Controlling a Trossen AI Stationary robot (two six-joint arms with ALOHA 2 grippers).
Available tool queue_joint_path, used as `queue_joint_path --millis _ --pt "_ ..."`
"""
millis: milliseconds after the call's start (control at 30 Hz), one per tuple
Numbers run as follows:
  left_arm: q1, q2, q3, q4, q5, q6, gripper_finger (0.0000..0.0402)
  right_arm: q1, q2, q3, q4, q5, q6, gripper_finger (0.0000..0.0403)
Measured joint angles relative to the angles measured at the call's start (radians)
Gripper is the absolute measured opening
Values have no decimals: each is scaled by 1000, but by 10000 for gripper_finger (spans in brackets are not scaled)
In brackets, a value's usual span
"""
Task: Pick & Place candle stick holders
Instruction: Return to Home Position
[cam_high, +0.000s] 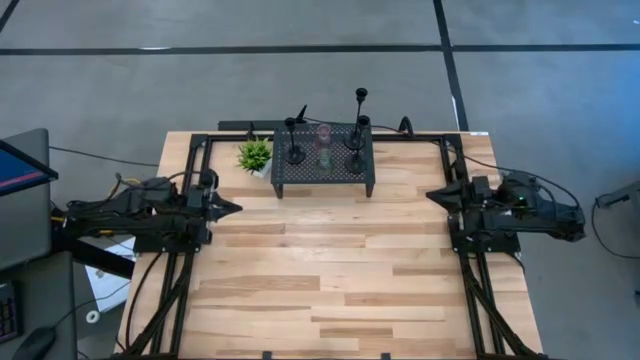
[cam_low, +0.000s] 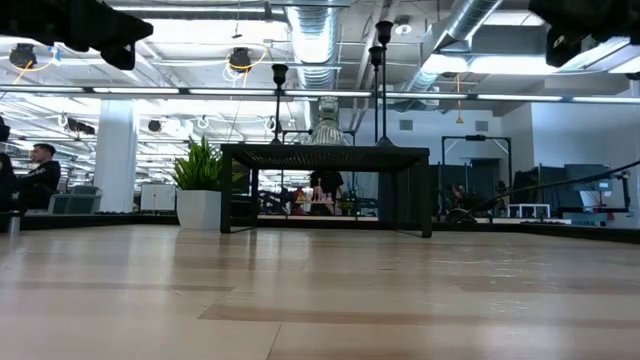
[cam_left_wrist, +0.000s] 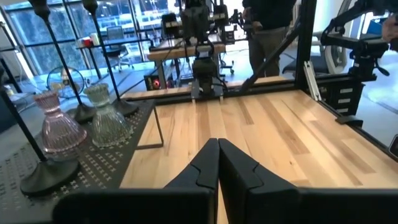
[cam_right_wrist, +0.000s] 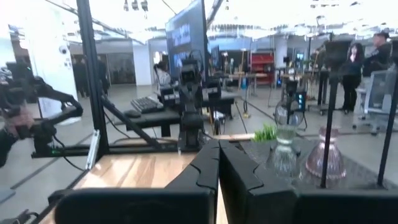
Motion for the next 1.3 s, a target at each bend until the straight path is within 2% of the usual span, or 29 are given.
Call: queue_joint_path --millis 133,500,633,867,1067,1300 --pt "0 -1 0 3 0 0 6 0 1 -53 32 4 4 0" --pt "0 0 0 5 0 0 4 0 0 -353 278 3 41 0" --pt "0 0 0 9 0 0 6 2 3 -362 256 1 34 0" --pt "0 0 0 10 0 0 4 2 -1 -362 246 -2 -68 0" --pt "0 0 -1 11 0 -20 6 2 4 -362 236 -3 -71 0" --pt "0 0 -68 73 0 -23 6 0 4 -362 236 -2 -72 0"
